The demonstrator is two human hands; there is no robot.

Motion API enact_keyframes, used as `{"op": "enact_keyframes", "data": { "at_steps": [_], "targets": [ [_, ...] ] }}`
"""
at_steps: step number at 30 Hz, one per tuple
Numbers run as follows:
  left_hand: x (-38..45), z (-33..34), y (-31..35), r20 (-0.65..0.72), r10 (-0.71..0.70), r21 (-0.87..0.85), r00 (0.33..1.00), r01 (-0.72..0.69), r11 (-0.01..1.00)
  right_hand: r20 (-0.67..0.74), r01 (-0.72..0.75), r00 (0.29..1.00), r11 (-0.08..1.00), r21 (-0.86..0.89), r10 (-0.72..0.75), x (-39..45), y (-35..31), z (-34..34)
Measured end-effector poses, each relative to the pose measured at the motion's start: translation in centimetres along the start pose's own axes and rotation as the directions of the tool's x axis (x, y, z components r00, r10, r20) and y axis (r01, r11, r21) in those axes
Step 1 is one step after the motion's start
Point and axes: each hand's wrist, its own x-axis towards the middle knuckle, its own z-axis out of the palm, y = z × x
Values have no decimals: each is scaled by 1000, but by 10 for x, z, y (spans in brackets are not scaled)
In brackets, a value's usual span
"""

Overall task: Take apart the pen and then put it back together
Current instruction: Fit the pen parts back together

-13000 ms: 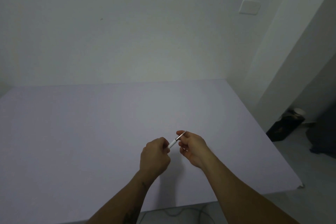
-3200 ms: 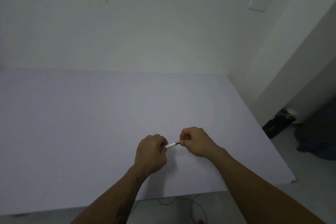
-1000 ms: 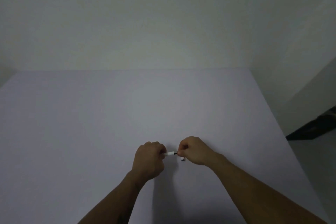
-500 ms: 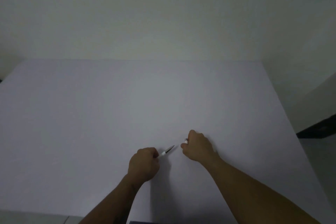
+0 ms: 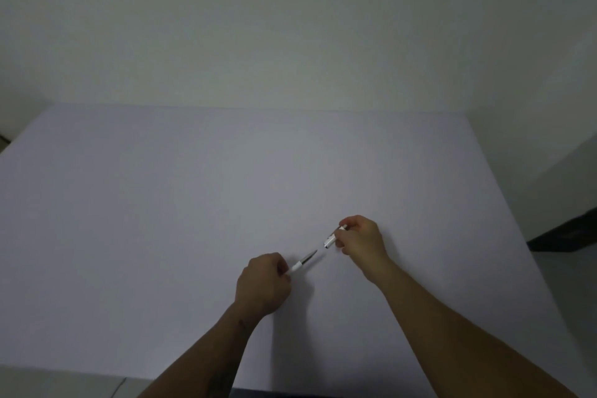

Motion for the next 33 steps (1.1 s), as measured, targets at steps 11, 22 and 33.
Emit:
{"op": "enact_keyframes", "data": {
  "at_steps": [11, 22, 33],
  "targets": [
    [-2, 3, 13, -39, 32, -42, 999, -34, 999, 49, -28, 999, 996, 84, 24, -6, 0, -5],
    [-3, 6, 26, -50, 59, -61, 997, -62, 996, -70, -16, 997, 990, 137, 25, -3, -3, -17],
    [2, 7, 51, -102, 100, -113, 990, -111, 987, 97, -123, 990, 959, 257, 101, -16, -3, -12]
  ]
}}
